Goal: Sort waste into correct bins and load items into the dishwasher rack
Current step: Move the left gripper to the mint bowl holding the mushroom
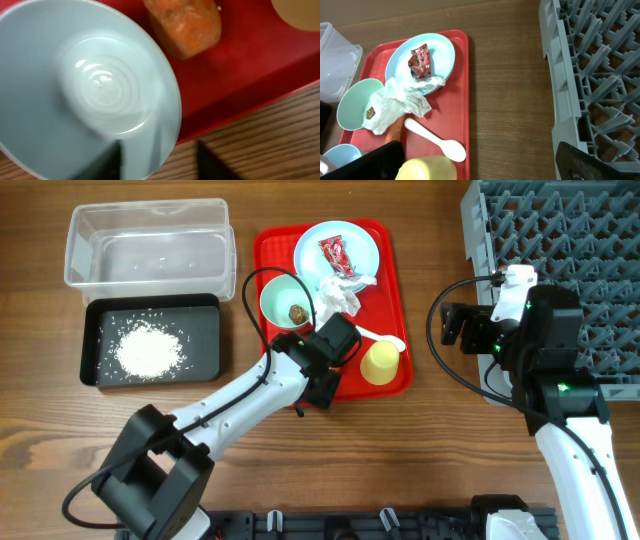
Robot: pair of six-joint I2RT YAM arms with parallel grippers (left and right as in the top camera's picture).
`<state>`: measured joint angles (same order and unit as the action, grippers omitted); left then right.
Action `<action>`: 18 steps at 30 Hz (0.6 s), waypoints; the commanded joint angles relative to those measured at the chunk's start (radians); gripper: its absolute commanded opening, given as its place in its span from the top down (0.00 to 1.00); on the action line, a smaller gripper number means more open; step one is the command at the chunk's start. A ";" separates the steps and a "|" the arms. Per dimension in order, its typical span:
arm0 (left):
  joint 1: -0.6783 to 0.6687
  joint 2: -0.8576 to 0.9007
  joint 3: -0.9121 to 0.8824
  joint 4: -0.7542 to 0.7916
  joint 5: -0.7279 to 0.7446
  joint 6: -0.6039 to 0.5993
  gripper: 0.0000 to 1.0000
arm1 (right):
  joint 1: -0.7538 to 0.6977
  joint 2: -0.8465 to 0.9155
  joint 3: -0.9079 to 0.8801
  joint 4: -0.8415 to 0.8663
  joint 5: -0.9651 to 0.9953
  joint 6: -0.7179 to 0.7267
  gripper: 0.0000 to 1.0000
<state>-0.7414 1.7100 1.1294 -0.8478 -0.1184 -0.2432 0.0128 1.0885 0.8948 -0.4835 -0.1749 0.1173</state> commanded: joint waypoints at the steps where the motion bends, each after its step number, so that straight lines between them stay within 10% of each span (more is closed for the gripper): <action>1: 0.000 -0.027 0.004 0.022 -0.040 -0.001 0.32 | 0.007 0.007 0.027 0.000 0.018 -0.010 0.00; 18: 0.115 -0.026 0.299 0.064 -0.096 0.101 0.05 | 0.007 0.007 0.027 0.004 0.018 -0.010 0.00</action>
<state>-0.6968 1.6951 1.4067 -0.8070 -0.1867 -0.2169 0.0128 1.0885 0.8948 -0.4828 -0.1745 0.1173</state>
